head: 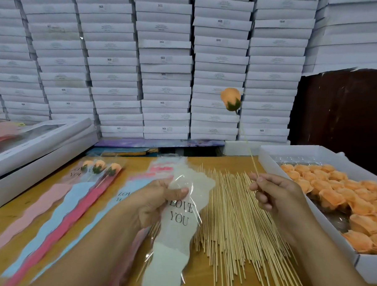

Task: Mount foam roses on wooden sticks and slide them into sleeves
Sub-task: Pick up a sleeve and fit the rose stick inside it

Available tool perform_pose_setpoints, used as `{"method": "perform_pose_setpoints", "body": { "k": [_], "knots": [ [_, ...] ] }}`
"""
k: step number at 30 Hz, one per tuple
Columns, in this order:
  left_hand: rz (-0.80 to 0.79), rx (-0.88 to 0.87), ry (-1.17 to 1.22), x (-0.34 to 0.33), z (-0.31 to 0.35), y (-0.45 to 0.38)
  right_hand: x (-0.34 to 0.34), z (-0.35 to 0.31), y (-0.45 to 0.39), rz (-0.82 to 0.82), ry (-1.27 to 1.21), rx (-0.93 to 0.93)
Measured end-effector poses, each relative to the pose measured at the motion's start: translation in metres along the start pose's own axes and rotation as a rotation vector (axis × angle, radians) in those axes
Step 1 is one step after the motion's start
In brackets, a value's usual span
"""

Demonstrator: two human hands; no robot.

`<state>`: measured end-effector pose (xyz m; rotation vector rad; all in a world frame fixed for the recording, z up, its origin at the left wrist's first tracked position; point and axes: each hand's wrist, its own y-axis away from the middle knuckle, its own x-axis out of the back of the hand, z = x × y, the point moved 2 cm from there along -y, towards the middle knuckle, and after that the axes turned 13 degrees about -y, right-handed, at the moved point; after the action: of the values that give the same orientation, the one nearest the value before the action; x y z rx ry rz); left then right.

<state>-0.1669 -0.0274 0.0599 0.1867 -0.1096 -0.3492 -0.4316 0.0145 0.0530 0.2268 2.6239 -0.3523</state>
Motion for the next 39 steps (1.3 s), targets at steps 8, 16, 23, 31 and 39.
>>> {"method": "perform_pose_setpoints", "body": {
  "k": [8,16,23,31,39],
  "knots": [
    [-0.076,-0.04,0.109,-0.031,-0.012,-0.002,-0.01,0.017,0.005,-0.135,-0.175,-0.353],
    [-0.121,-0.01,-0.077,-0.039,-0.024,-0.004,-0.01,0.018,0.005,-0.165,-0.114,-0.333],
    [-0.057,-0.104,0.006,-0.039,-0.015,-0.009,-0.014,0.023,0.006,-0.187,-0.042,-0.339],
    [0.11,-0.134,0.064,-0.037,-0.021,-0.011,-0.01,0.017,0.005,-0.135,-0.12,-0.307],
    [0.05,-0.101,0.111,-0.036,-0.029,-0.007,-0.014,0.006,0.006,-0.079,-0.169,-0.256]
  ]
}}
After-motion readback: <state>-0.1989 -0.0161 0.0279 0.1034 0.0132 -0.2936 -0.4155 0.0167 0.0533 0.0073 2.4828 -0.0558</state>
